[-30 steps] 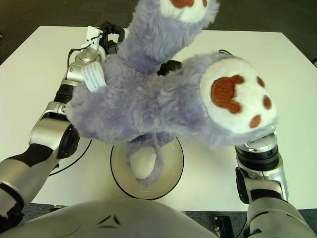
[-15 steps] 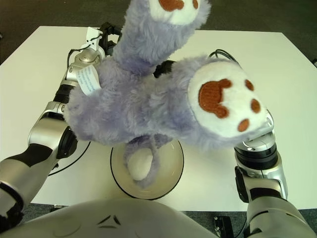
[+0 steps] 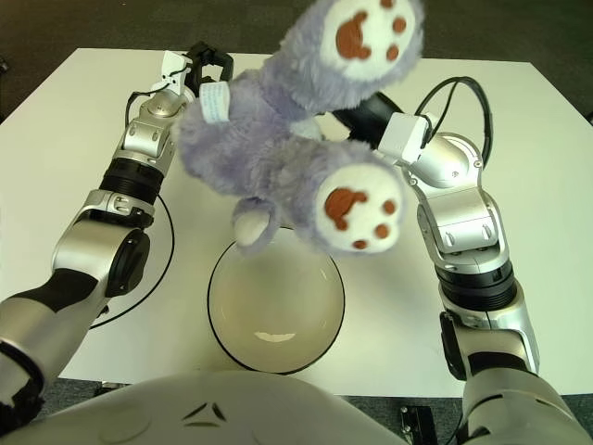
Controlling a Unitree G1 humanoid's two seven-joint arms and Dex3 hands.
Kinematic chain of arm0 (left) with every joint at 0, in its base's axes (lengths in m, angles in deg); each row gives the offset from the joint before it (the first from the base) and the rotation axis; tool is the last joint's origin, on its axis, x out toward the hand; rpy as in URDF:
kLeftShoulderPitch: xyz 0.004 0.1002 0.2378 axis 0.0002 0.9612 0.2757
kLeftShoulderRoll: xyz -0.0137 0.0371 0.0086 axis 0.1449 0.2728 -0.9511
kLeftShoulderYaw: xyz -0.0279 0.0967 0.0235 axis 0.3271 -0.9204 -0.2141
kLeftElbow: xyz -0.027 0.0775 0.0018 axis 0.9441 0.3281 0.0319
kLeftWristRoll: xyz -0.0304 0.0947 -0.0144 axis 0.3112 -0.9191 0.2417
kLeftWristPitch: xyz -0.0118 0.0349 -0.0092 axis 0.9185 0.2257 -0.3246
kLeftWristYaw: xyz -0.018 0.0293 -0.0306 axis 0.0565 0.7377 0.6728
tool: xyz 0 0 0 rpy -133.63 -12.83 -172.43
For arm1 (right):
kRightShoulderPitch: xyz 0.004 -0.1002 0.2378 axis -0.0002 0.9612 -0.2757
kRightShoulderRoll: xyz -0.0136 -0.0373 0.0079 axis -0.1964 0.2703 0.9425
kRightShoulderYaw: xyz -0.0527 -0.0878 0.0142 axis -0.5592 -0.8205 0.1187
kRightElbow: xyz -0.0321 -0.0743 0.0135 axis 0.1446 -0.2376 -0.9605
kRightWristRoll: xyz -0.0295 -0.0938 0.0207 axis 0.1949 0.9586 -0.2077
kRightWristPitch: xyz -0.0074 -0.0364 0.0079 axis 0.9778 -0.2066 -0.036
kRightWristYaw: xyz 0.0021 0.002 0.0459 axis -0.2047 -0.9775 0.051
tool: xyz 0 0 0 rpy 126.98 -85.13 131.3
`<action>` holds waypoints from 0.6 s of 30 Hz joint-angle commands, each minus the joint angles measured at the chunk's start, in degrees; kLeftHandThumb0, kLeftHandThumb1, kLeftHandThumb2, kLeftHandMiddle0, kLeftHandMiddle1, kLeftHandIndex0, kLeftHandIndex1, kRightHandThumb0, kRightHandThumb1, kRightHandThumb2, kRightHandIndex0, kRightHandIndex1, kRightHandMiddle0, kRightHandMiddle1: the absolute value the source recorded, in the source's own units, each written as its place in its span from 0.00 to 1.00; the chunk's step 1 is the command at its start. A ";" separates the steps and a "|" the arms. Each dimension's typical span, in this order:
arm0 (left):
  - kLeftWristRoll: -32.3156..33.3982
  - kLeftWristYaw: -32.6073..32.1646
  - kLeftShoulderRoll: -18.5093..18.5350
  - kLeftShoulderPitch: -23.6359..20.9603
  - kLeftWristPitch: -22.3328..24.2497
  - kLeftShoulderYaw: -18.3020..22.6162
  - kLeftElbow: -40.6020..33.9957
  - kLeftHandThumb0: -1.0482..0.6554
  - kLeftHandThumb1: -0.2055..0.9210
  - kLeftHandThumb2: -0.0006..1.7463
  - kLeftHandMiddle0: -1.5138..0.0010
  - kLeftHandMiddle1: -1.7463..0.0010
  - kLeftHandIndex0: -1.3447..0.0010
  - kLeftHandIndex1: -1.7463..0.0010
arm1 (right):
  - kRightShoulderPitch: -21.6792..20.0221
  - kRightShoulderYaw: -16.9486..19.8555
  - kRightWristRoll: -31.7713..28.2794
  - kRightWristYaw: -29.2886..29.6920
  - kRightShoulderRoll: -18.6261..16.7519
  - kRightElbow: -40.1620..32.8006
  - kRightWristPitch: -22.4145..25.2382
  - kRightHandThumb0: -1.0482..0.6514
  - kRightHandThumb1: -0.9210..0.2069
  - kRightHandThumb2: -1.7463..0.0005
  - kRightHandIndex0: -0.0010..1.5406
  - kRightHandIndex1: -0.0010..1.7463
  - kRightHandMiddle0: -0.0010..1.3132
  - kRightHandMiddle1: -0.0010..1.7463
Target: Put the doll into the plate.
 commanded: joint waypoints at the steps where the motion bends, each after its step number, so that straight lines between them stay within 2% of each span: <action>1: -0.15 0.64 0.62 -1.56 0.05 0.24 -0.30 0.61 0.68 0.55 0.73 0.14 0.69 0.00 | -0.35 0.09 10.13 8.39 0.67 9.03 -13.50 0.61 0.71 0.17 0.53 0.85 0.44 1.00; 9: -0.59 0.49 0.68 -1.73 0.20 -0.10 -0.16 0.61 0.71 0.52 0.75 0.15 0.69 0.00 | -0.82 0.60 12.45 10.54 -0.28 14.09 -20.23 0.61 0.67 0.20 0.51 0.83 0.43 1.00; 14: -0.56 0.63 0.80 -1.77 -0.12 -0.04 0.02 0.61 0.73 0.50 0.76 0.15 0.69 0.00 | -1.16 0.83 13.18 10.70 -0.66 15.57 -21.79 0.61 0.65 0.21 0.49 0.85 0.42 1.00; 18: -0.48 0.92 0.91 -1.76 -0.39 0.00 0.04 0.61 0.76 0.48 0.77 0.16 0.70 0.00 | -1.18 1.16 13.26 10.02 -0.77 15.45 -21.24 0.61 0.62 0.23 0.46 0.87 0.41 1.00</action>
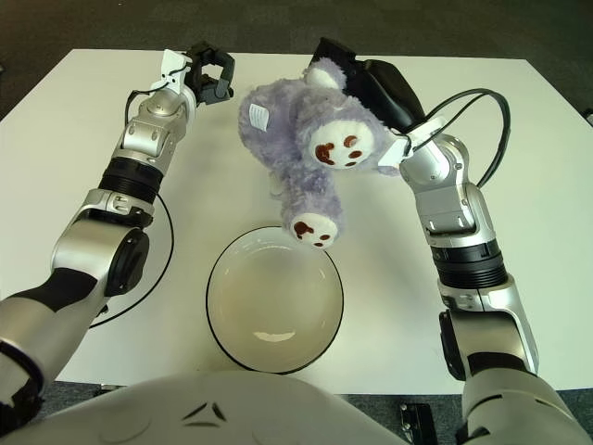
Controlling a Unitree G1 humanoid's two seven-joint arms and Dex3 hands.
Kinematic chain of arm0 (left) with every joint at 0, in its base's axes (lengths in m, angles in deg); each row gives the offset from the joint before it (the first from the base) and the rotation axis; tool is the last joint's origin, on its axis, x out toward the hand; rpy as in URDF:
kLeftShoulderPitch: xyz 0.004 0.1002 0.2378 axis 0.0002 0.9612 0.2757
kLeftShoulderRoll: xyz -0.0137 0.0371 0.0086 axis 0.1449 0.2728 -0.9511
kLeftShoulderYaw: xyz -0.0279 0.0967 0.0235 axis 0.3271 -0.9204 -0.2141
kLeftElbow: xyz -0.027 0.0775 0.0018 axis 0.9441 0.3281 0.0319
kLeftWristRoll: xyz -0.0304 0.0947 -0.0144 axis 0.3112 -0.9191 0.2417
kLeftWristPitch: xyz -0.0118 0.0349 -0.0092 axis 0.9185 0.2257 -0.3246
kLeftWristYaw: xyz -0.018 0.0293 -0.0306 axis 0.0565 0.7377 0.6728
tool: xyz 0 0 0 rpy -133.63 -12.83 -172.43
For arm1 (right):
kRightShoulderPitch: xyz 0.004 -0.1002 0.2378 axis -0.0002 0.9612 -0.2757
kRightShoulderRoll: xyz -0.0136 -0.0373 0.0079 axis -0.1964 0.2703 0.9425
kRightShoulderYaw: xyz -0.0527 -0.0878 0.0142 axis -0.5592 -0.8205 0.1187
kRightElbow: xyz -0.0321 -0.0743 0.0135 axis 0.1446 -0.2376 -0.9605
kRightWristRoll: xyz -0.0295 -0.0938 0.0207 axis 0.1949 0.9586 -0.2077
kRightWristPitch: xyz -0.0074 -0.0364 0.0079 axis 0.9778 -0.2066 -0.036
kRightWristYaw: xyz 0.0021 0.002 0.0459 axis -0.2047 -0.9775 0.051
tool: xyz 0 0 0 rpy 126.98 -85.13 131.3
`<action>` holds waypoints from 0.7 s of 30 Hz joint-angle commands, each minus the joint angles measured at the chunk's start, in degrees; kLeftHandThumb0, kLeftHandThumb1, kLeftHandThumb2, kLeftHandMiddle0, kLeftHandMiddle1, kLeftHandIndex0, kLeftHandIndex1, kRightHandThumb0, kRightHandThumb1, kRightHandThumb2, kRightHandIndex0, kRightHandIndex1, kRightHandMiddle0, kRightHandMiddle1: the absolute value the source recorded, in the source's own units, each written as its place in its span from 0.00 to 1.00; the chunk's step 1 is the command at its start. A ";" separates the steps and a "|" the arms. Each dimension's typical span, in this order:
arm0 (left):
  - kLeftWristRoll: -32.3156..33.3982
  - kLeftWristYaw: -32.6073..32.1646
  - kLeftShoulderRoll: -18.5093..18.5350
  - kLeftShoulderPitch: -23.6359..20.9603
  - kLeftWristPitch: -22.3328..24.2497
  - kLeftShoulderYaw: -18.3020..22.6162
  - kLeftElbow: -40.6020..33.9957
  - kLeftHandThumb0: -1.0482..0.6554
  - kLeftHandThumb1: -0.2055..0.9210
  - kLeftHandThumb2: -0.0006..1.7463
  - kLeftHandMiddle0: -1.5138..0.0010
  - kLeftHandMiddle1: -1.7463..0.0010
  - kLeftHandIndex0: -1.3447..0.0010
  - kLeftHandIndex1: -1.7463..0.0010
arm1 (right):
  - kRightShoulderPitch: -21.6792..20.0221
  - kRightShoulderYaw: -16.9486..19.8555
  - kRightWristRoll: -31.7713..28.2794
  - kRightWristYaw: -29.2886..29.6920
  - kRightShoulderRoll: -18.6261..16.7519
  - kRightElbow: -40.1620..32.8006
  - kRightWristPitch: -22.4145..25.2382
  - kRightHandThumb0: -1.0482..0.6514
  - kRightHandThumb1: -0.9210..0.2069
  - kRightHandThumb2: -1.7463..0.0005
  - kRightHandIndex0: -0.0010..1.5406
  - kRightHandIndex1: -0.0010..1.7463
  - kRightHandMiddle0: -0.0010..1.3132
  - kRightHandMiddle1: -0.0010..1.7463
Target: Put the doll into the plate.
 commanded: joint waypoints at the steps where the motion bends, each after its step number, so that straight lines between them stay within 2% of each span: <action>1: -0.35 0.52 0.72 -1.29 -0.34 0.13 -0.02 0.61 0.77 0.47 0.77 0.16 0.71 0.00 | -1.15 1.16 0.24 0.15 -0.32 -0.13 -0.09 0.61 0.61 0.24 0.45 0.87 0.41 1.00; 8: -0.21 0.60 0.66 -1.57 -0.20 0.28 0.30 0.61 0.80 0.44 0.79 0.16 0.73 0.00 | -0.87 1.64 -0.08 -0.81 -0.48 -1.25 1.57 0.61 0.58 0.26 0.42 0.86 0.43 0.99; 13: 0.07 0.62 0.62 -1.67 -0.69 0.59 0.77 0.61 0.82 0.42 0.78 0.17 0.73 0.00 | -0.36 2.11 -0.47 -2.39 -0.32 -3.25 4.49 0.61 0.56 0.28 0.41 0.85 0.44 0.98; 21: 0.22 0.03 0.40 -2.03 -0.71 1.00 1.48 0.61 0.83 0.41 0.79 0.17 0.74 0.00 | 0.12 2.42 1.36 -3.14 0.44 -5.69 6.88 0.61 0.55 0.29 0.39 0.84 0.47 0.97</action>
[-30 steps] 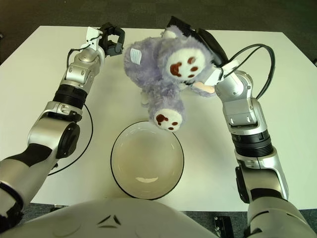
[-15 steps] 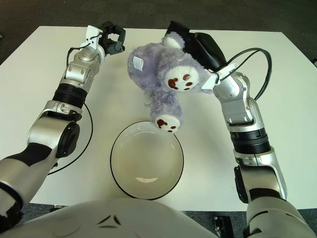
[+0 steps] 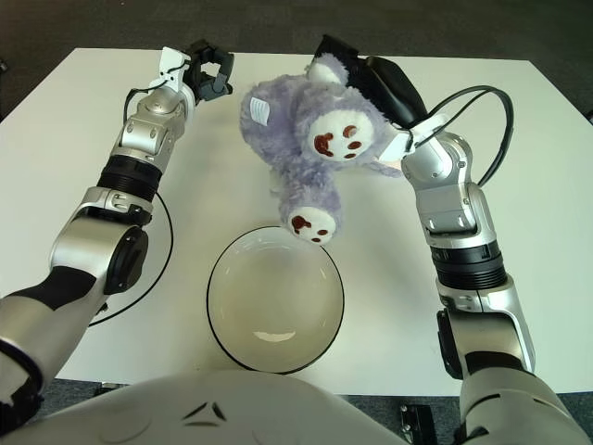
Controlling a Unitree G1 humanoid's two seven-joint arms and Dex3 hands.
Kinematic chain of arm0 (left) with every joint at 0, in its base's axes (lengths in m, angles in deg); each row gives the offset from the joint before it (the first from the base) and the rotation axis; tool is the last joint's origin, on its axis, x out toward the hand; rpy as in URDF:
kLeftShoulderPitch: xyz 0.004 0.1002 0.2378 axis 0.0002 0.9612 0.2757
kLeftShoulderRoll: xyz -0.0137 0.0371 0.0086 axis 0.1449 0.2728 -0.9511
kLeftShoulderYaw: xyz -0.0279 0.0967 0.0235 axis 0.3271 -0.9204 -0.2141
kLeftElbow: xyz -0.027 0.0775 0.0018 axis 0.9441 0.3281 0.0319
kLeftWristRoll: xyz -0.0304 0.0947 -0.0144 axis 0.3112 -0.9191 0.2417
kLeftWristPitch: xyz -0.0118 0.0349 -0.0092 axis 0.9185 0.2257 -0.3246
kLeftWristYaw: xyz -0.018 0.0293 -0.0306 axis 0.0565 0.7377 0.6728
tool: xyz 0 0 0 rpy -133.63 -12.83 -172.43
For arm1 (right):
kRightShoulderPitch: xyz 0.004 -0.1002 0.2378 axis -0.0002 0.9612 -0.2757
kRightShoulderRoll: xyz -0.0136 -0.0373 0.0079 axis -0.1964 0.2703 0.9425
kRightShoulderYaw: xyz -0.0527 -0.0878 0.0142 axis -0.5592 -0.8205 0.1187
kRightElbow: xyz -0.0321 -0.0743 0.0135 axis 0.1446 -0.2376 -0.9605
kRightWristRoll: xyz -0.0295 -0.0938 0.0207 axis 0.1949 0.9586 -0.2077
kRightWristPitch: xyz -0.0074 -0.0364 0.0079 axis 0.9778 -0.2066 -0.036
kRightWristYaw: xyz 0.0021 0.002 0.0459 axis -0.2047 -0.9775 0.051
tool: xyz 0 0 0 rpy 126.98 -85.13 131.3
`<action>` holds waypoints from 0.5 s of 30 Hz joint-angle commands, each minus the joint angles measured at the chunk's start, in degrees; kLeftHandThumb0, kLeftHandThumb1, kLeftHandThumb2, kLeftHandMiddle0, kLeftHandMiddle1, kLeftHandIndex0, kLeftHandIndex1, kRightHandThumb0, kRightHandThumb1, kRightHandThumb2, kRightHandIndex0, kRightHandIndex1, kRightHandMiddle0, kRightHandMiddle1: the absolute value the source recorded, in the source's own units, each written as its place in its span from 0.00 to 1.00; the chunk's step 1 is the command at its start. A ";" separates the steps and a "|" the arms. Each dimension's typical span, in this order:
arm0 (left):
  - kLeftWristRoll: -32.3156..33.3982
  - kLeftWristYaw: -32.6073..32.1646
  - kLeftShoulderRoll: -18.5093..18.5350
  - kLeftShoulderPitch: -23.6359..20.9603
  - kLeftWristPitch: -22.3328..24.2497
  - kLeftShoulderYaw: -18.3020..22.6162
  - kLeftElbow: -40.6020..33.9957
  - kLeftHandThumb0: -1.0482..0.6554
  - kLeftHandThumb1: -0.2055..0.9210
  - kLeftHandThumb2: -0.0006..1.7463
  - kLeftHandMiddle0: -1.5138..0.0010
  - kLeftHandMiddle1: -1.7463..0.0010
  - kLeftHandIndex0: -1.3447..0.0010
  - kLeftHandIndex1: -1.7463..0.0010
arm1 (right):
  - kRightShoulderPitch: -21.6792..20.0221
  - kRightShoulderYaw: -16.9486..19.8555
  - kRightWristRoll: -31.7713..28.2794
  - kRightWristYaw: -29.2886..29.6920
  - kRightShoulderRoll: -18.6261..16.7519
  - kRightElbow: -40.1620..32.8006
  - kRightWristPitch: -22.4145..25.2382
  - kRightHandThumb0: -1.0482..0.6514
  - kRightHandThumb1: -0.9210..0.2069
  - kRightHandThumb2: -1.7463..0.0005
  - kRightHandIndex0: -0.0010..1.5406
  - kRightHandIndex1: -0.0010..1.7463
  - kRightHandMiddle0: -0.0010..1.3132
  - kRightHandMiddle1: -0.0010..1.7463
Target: Put the doll into the plate.
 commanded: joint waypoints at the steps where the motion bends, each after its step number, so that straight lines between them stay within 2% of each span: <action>1: 0.01 -0.46 0.10 -1.70 -0.19 0.57 0.58 0.61 0.83 0.41 0.79 0.17 0.74 0.00 | 0.22 1.32 0.91 -0.79 1.16 -1.98 0.72 0.61 0.55 0.30 0.39 0.84 0.47 0.97; 6: 0.00 -0.40 0.00 -1.75 0.15 0.66 0.56 0.61 0.82 0.42 0.77 0.17 0.74 0.00 | 0.22 1.13 2.03 -2.02 2.40 -3.35 2.16 0.61 0.54 0.31 0.37 0.83 0.49 0.96; 15: -0.60 -0.48 0.15 -1.68 0.06 0.25 0.37 0.61 0.74 0.49 0.75 0.16 0.72 0.00 | 1.54 2.01 1.82 -3.50 2.52 -7.37 4.96 0.61 0.51 0.33 0.36 0.83 0.48 0.96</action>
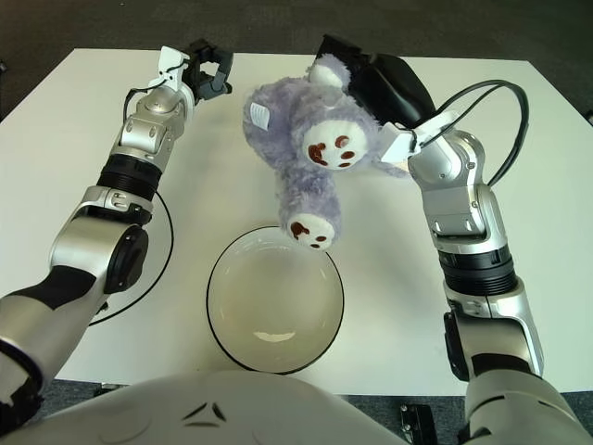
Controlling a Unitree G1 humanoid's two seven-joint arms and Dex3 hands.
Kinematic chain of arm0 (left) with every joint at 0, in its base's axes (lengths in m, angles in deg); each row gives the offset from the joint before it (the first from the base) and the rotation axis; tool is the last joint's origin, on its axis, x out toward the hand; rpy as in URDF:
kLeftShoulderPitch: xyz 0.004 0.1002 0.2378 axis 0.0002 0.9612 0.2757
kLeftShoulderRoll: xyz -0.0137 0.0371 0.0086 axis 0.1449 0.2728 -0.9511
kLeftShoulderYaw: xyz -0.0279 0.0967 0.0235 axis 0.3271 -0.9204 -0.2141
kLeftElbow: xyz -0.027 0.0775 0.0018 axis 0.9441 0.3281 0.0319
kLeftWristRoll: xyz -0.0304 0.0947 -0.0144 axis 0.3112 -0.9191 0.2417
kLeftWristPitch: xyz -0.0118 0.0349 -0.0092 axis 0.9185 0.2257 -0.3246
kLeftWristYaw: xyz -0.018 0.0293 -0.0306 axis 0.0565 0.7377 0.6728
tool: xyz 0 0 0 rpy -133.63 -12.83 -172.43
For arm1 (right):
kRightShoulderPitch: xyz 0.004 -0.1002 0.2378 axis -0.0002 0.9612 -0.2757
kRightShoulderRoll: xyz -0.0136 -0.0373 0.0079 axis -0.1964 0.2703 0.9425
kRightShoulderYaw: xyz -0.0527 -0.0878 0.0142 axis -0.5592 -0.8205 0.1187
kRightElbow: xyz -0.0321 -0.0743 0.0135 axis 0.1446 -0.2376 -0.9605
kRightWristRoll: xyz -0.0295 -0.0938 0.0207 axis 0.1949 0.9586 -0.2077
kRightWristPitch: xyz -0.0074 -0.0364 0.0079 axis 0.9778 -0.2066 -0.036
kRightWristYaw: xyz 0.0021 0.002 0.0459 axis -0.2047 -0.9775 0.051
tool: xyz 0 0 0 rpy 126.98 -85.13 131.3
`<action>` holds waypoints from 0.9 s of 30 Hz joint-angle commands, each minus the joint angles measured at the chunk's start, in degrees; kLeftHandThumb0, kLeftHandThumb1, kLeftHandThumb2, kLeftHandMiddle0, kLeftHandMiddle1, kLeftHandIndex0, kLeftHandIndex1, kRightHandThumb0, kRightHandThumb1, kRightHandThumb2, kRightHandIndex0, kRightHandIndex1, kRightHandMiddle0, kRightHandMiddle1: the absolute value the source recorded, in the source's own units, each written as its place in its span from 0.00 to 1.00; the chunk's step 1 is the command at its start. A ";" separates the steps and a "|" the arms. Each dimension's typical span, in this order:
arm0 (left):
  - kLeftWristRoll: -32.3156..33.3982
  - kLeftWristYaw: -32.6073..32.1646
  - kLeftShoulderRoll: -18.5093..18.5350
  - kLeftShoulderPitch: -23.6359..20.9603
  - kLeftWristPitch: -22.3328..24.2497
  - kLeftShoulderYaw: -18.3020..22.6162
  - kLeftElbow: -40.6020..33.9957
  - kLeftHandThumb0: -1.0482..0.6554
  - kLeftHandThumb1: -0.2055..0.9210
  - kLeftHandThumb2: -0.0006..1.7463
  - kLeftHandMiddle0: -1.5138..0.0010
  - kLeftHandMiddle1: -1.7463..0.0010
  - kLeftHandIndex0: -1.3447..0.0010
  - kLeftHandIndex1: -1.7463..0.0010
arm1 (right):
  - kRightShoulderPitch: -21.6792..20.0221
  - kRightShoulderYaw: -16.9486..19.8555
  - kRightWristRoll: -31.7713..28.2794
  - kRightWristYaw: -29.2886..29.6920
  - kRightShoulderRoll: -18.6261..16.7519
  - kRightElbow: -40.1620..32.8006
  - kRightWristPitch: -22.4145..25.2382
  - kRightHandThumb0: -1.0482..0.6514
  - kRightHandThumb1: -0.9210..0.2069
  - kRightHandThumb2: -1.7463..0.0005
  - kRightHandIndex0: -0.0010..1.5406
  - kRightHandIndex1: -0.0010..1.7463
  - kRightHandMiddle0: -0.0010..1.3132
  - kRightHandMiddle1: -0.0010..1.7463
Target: Put the doll into the plate.
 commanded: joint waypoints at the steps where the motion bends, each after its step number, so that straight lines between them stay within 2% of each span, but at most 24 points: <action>1: -0.39 -0.38 0.18 -1.39 -0.12 0.09 0.20 0.61 0.74 0.49 0.74 0.15 0.72 0.00 | 0.69 1.29 0.01 -1.51 0.83 -2.84 2.30 0.61 0.51 0.33 0.36 0.83 0.48 0.96; 12: 0.22 -0.08 0.09 -1.38 -1.09 0.64 0.75 0.61 0.67 0.57 0.69 0.09 0.77 0.00 | 2.33 2.00 -1.91 -5.17 0.13 -6.59 7.40 0.61 0.53 0.31 0.36 0.84 0.49 0.96; 18: 0.28 0.20 0.06 -1.47 -1.69 0.73 1.26 0.61 0.66 0.59 0.68 0.08 0.79 0.00 | 2.40 1.93 -3.21 -4.22 -0.56 -4.48 4.72 0.61 0.56 0.30 0.39 0.83 0.49 0.97; 20: 0.19 0.10 0.04 -1.54 -1.81 0.72 1.43 0.61 0.66 0.59 0.68 0.08 0.79 0.00 | 3.60 2.09 -3.11 -3.62 -0.64 -4.65 3.51 0.61 0.56 0.29 0.40 0.83 0.49 0.97; 27: -0.06 -0.45 0.02 -1.89 -2.09 0.75 2.09 0.61 0.66 0.57 0.71 0.10 0.75 0.00 | 4.87 2.49 -5.39 -4.11 -1.12 -4.39 1.43 0.61 0.61 0.27 0.47 0.83 0.46 0.95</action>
